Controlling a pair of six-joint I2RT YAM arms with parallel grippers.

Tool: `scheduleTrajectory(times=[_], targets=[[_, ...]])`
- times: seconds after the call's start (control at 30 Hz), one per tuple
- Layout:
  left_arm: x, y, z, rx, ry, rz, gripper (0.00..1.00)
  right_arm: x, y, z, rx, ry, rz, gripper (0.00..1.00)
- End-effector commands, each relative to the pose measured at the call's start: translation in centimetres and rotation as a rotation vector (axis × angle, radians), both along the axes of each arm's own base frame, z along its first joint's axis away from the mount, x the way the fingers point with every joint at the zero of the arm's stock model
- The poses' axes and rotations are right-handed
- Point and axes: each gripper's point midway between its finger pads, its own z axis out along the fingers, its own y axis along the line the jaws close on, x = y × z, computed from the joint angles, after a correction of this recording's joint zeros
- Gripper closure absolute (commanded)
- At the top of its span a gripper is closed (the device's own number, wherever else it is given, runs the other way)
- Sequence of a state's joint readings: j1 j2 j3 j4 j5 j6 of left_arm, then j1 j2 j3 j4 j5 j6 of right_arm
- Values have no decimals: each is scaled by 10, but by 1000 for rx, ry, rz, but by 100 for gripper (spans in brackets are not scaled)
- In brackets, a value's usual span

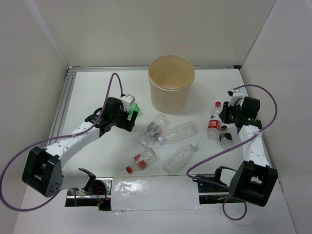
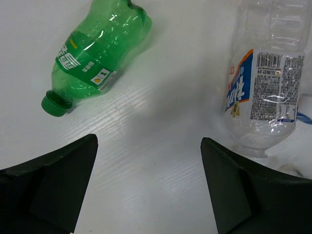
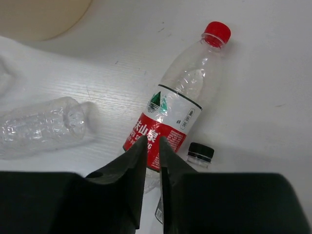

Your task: Put the plastic bottles in the bin

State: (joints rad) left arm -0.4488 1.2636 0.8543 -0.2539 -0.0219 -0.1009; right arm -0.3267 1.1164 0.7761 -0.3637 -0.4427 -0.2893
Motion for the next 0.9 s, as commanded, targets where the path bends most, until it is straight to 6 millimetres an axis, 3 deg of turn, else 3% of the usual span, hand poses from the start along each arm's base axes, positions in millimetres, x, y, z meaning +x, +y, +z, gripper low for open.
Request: scheduleTrajectory(times=[0.0, 0.03, 0.07, 0.17, 0.3, 0.47, 0.53, 0.57, 0.63, 0.67, 0.77, 0.8, 0.87], targets=[[16, -6, 11, 66, -93, -74, 0, 3, 10, 14, 15, -38, 78, 77], [18, -4, 6, 98, -90, -83, 0, 1, 12, 11, 17, -36, 97, 42], [22, -2, 3, 117, -95, -80, 0, -1, 13, 10, 20, -27, 98, 27], [31, 2, -8, 176, -101, -87, 0, -5, 15, 2, 19, -9, 116, 2], [56, 13, -10, 254, -151, -11, 0, -7, 25, 1, 52, -9, 165, 2], [75, 2, 15, 247, -266, -61, 0, -5, 26, 2, 53, -13, 178, 0], [82, 0, 13, 268, -287, -80, 0, -6, 26, -2, 61, 5, 177, 0], [85, 2, -2, 307, -265, -86, 0, -6, 26, -2, 61, 5, 177, 0], [96, 0, -5, 320, -259, -100, 0, -4, 25, -1, 61, 5, 177, 0], [101, 4, -25, 350, -216, -108, 0, -4, 25, -1, 61, 5, 177, 0], [112, 2, -49, 378, -144, -130, 0, -3, 25, -3, 67, 19, 177, 0], [115, -2, -67, 386, -100, -149, 0, -1, 24, 1, 63, 9, 177, 0], [119, 1, -79, 395, -76, -145, 2, -1, 24, 4, 63, 9, 177, 0]])
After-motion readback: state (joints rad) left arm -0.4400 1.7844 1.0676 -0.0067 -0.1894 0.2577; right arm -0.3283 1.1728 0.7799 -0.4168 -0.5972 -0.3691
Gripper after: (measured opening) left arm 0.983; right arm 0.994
